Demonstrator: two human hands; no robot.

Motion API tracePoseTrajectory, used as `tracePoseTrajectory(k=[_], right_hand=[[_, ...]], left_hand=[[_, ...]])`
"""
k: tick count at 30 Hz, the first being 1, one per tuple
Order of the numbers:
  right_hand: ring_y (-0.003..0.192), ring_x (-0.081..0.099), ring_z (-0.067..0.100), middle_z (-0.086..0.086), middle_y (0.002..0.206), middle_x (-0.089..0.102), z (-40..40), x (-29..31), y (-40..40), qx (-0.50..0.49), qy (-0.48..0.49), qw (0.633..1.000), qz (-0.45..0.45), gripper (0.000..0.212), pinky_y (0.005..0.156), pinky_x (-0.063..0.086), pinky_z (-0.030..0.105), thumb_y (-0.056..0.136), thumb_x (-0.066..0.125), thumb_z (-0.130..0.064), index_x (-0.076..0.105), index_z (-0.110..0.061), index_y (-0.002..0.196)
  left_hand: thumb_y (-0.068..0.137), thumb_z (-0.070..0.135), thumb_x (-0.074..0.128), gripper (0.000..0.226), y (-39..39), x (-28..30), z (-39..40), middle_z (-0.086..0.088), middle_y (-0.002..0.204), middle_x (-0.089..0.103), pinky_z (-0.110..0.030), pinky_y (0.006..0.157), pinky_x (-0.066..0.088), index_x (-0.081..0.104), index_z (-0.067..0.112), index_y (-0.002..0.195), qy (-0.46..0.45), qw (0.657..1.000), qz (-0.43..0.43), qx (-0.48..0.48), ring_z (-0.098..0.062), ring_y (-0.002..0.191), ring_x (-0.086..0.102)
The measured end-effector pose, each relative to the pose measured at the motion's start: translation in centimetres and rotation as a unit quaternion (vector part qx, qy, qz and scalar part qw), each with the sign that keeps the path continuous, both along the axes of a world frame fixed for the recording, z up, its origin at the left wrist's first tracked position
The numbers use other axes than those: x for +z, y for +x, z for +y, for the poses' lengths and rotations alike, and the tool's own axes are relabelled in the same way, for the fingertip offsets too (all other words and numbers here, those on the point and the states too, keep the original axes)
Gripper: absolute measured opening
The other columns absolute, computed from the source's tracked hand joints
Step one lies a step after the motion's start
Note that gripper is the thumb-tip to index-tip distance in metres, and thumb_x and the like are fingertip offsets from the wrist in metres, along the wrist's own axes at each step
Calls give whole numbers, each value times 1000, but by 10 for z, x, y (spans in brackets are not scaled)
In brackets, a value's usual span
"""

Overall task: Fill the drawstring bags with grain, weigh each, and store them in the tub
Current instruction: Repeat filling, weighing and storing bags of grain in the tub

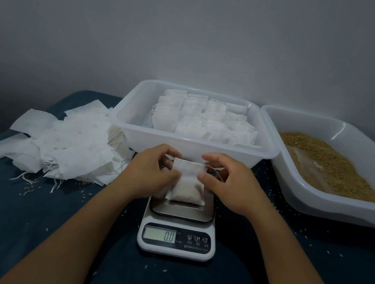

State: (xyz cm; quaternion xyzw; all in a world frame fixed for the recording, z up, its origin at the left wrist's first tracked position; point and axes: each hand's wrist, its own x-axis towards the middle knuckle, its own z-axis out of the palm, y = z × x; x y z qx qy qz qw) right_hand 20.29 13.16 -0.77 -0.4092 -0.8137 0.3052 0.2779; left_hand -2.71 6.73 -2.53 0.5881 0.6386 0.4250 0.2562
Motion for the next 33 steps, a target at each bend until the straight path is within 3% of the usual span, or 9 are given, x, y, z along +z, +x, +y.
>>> tracePoseTrajectory(k=[4, 8, 11, 13, 15, 19, 28, 33], right_hand=[[91, 62, -10, -29, 110, 65, 8, -8, 2, -41, -17, 999, 11, 32, 69, 44, 5, 95, 73, -46, 64, -47, 125], [86, 62, -14, -24, 96, 68, 23, -23, 5, -111, -10, 993, 40, 16, 72, 43, 2, 98, 71, -35, 73, -34, 114], [86, 61, -7, -18, 96, 70, 33, -38, 6, -139, -22, 990, 12, 14, 79, 46, 15, 98, 70, -32, 76, -28, 111], [86, 62, -1, -16, 93, 70, 37, -47, 6, -145, -25, 989, -10, 14, 77, 43, 15, 98, 71, -30, 78, -26, 108], [88, 64, 0, -18, 90, 71, 41, -52, 6, -151, -28, 988, -1, 10, 73, 43, 12, 97, 71, -30, 79, -29, 103], [85, 64, -7, -21, 87, 72, 45, -55, 7, -154, -27, 988, 11, 8, 71, 43, 10, 96, 72, -30, 79, -33, 95], [87, 68, 0, -17, 89, 75, 46, -57, 6, -152, -28, 988, 20, 9, 83, 52, 25, 95, 72, -30, 81, -29, 97], [86, 68, 0, -17, 88, 75, 46, -58, 6, -153, -31, 987, 26, 9, 79, 51, 23, 95, 71, -32, 80, -31, 96]], left_hand=[[90, 32, 79, 27, -8, -6, 4, 13, 89, 72, -24, 77, 53, 68, 36, 114, 8, 999, -24, 37, 0, 80, 66], [93, 30, 75, 19, -18, -17, 14, 8, 95, 72, -26, 58, 55, 68, 31, 111, -18, 992, -66, 105, -12, 79, 70], [93, 31, 73, 15, -24, -27, 20, 5, 97, 72, -28, 71, 55, 70, 29, 108, -38, 985, -75, 153, -14, 87, 70], [91, 29, 74, 16, -29, -31, 22, 6, 93, 74, -33, 83, 59, 71, 28, 107, -43, 982, -67, 170, -14, 88, 71], [88, 25, 76, 15, -31, -33, 23, 6, 88, 76, -35, 86, 61, 72, 29, 102, -47, 982, -65, 170, -13, 84, 73], [87, 23, 80, 13, -31, -35, 23, 6, 86, 76, -33, 86, 60, 73, 29, 96, -53, 985, -38, 162, -11, 83, 72], [89, 23, 78, 11, -30, -34, 22, 9, 89, 74, -29, 86, 56, 72, 31, 93, -49, 986, -21, 158, -8, 86, 70], [89, 23, 78, 13, -31, -34, 22, 13, 87, 72, -20, 76, 51, 70, 34, 90, -48, 987, -13, 154, -1, 83, 67]])
